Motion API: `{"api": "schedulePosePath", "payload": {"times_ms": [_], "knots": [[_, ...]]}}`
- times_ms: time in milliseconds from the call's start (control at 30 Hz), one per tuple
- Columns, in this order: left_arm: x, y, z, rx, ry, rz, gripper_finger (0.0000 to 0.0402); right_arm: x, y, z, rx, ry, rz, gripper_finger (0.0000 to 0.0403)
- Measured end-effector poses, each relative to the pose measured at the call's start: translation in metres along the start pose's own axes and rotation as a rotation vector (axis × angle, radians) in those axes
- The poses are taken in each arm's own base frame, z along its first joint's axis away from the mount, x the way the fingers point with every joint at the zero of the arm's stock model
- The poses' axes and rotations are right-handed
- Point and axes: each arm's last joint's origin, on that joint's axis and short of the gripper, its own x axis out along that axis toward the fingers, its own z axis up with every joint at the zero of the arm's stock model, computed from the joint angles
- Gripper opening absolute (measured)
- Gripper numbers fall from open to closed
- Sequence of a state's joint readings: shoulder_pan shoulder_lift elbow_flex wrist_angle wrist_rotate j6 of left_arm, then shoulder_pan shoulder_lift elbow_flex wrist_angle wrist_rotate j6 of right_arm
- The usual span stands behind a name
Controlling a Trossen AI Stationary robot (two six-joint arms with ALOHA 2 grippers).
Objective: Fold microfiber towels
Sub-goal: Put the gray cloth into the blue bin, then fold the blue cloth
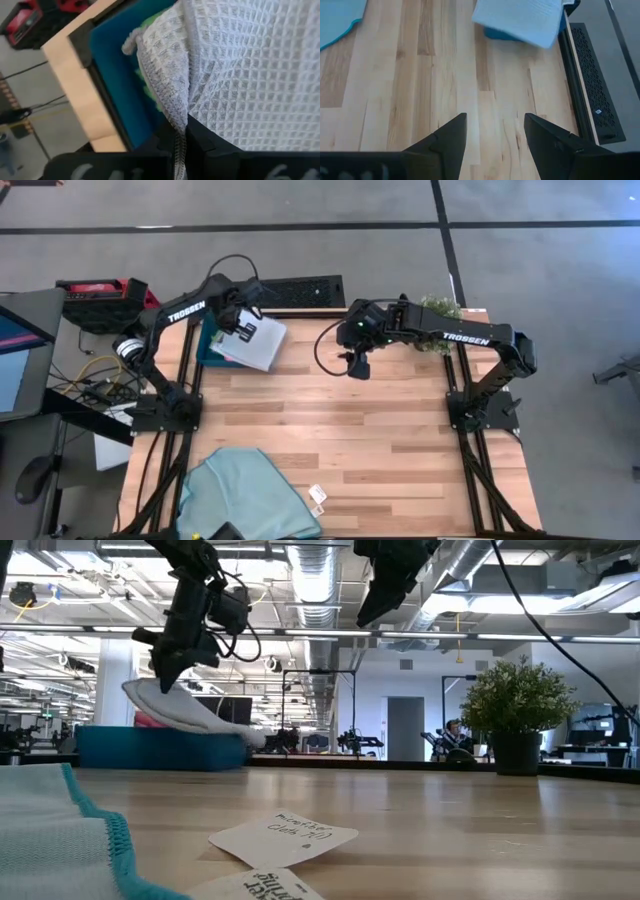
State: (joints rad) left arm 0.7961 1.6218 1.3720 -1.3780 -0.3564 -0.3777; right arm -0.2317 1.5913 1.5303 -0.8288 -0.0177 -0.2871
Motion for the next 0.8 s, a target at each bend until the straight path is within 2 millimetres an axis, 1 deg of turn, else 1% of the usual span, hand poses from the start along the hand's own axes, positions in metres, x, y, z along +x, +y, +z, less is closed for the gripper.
{"api": "schedulePosePath", "payload": {"times_ms": [233, 433, 600, 800], "knots": [[0.007, 0.018, 0.005, -0.061, 0.02, 0.028, 0.0, 0.0, 0.0, 0.0, 0.0, 0.0, 0.0, 0.0221], [0.008, 0.021, 0.007, -0.074, 0.019, 0.017, 0.0006, 0.0, 0.0, 0.0, 0.0, 0.0, 0.0, 0.0221], [0.008, 0.02, 0.007, -0.061, 0.015, 0.011, 0.0039, 0.0, 0.0, 0.0, 0.0, 0.0, 0.0, 0.0221], [0.008, 0.02, 0.01, -0.018, -0.015, 0.029, 0.0091, 0.0, 0.0, 0.0, 0.0, -0.004, -0.001, 0.0221]]}}
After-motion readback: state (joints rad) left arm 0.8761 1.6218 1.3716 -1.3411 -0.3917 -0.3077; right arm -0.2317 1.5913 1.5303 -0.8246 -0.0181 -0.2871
